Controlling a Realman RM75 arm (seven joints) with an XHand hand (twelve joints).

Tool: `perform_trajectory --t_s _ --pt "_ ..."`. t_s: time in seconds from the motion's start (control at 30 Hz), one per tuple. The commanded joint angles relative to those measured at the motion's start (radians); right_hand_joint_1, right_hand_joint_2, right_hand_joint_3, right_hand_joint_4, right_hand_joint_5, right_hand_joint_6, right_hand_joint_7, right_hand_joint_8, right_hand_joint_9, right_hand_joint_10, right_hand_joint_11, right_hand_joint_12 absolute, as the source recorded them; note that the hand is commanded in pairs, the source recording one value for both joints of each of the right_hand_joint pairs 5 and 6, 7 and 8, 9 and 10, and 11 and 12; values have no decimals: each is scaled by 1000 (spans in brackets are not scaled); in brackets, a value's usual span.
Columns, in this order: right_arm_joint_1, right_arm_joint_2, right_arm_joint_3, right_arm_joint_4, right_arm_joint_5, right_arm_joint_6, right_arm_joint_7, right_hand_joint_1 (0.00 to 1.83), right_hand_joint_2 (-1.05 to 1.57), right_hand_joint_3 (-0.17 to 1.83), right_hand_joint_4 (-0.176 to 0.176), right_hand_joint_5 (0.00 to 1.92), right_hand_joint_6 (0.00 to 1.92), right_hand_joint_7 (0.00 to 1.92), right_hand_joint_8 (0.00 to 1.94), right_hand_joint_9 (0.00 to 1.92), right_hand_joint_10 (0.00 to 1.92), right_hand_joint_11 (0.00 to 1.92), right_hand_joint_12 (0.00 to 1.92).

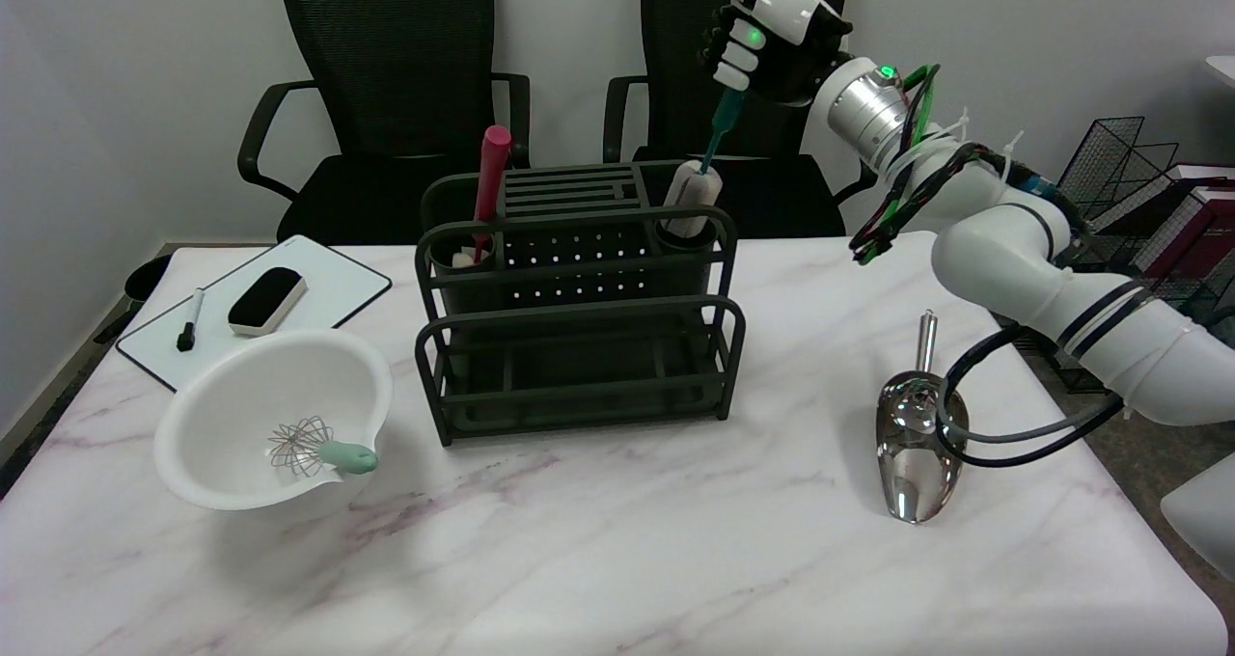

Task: Place the blue sponge bottle brush into the kitchen storage rack.

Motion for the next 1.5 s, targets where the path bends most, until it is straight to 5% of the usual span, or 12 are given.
perform_trajectory --t_s 0.03,1.5 --pt "-4 -14 -22 -40 -4 23 -3 1011 1571 320 0 1920 1920 1920 1920 1920 1920 1920 1920" --pt "-63 -63 -38 -116 -64 131 -3 988 1571 328 0 1920 1920 1920 1920 1920 1920 1920 1920"
